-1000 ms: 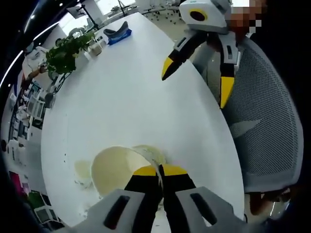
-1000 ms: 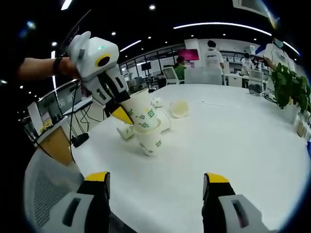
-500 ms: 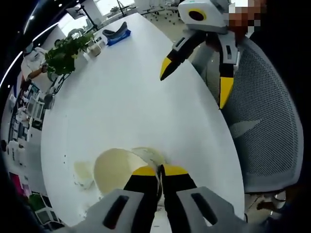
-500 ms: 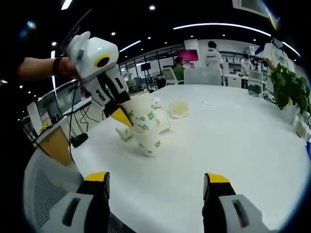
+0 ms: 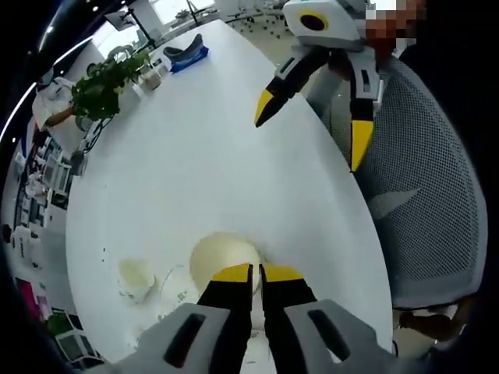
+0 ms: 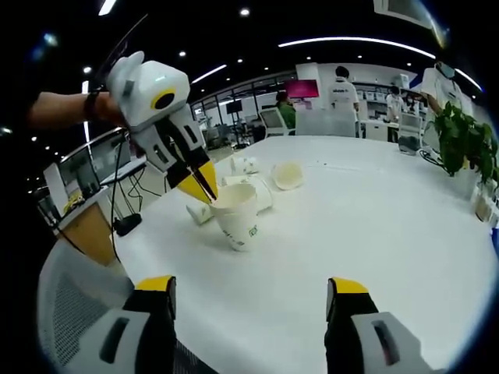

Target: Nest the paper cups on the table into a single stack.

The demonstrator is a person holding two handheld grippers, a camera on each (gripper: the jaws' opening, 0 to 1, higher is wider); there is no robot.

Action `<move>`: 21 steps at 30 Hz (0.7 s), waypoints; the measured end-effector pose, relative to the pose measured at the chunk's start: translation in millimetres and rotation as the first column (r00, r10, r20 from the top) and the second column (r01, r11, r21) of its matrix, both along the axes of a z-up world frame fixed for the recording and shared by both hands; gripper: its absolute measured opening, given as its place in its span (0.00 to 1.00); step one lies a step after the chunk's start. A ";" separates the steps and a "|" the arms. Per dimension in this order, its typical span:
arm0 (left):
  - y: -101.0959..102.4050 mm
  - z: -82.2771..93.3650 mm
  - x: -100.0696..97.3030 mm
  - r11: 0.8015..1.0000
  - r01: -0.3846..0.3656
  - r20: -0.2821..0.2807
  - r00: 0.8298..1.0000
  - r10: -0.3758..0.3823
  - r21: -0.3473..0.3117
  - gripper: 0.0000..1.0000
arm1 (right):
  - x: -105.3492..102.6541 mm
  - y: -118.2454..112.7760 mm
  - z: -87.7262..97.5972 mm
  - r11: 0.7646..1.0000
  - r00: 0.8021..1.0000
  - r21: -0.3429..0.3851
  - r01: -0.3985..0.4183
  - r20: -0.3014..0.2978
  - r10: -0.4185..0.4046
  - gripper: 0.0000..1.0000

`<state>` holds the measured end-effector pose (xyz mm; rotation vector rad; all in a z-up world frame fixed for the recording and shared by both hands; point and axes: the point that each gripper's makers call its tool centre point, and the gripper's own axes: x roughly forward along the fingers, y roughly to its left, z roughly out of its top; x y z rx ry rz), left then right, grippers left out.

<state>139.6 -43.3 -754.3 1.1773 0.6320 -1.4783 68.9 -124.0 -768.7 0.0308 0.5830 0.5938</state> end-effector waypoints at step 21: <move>4.6 15.3 6.8 0.971 -0.154 -0.011 0.988 0.155 -0.180 0.37 | 0.4 0.3 -4.8 1.000 1.000 -0.007 -0.004 -0.010 0.004 0.80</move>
